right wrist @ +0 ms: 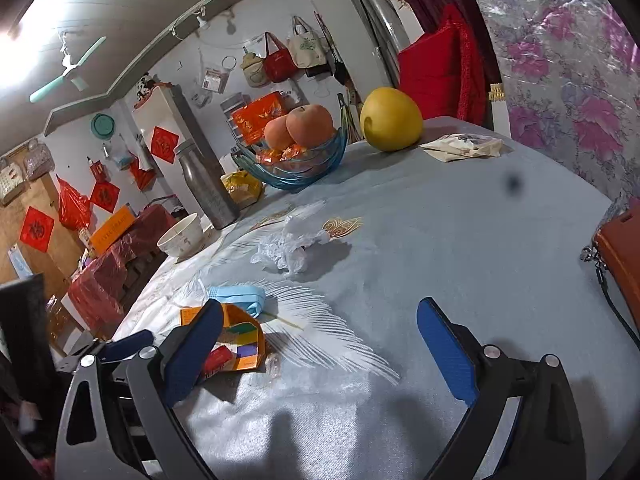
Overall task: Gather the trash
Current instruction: 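Move both tools back over the table toward the medicine boxes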
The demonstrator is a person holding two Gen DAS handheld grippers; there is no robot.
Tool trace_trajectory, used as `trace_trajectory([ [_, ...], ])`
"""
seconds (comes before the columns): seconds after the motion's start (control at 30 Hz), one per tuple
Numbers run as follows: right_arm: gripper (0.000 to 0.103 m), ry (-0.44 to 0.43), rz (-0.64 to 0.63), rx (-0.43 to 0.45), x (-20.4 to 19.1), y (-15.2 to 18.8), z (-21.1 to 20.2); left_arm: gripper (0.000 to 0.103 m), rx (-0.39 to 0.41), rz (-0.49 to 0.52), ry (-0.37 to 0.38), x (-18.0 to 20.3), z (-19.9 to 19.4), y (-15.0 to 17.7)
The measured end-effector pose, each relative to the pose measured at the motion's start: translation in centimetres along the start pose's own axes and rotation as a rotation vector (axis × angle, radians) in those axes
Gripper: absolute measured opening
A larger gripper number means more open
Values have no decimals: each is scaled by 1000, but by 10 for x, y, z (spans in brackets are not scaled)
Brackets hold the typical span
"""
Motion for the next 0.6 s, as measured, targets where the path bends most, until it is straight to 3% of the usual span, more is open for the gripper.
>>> trace_trajectory([
  [0.1,95,-4,7,0,1,0,0,96,-47,-24,-77,-18,11,6],
  [0.23,95,-14,-6,-1,-2,0,0,96,-24,-113,-154,-74,-4,17],
  [0.33,95,-21,-24,-20,-6,1,4,96,-37,-229,-128,-106,-9,25],
  [0.43,95,-24,-59,-40,-12,4,7,96,-79,-406,-27,-133,-1,34],
  [0.6,95,-47,-142,-71,-27,10,10,96,-41,-469,-18,-142,-8,35],
])
Point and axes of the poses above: each gripper's, at about its wrist camera, not at the fingertips, and z roughly the way its jaws point, x to its right, y to its underside, the point moved 3 cm from there along z, roughly the way its jaws point, and after that the axes turned 11 degrees about x, right-handed, at the moved point
